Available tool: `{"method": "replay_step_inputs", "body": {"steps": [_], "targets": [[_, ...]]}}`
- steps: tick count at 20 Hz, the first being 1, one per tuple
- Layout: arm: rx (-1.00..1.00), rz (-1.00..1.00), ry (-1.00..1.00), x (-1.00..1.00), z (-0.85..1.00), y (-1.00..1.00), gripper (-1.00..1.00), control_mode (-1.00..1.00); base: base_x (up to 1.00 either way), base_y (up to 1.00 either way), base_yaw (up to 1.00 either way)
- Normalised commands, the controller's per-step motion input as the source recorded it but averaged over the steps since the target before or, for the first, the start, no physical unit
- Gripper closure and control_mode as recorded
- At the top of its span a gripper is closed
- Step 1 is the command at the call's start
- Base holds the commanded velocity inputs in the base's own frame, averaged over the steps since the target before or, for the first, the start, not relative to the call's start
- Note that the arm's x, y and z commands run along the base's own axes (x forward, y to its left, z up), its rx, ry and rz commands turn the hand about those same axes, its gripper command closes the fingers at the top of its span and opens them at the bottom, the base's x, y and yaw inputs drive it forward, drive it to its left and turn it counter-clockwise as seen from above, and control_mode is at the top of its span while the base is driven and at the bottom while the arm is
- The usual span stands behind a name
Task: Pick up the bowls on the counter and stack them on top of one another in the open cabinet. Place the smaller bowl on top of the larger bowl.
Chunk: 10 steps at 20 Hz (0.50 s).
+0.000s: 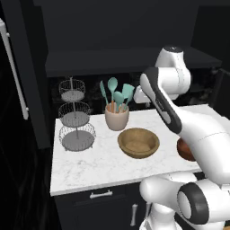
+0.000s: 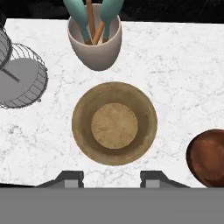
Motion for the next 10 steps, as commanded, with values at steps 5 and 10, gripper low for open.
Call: {"method": "replay_step_inputs", "body": {"steps": [5,10], "targets": [[0.01,-0.11,0.00,-0.39,-0.32,-0.64,-1.00,-1.00,0.00,0.00,0.00],[0.05,-0.39,0.01,-0.46,-0.63,-1.00,-1.00,-1.00,0.00,0.00,0.00]]}}
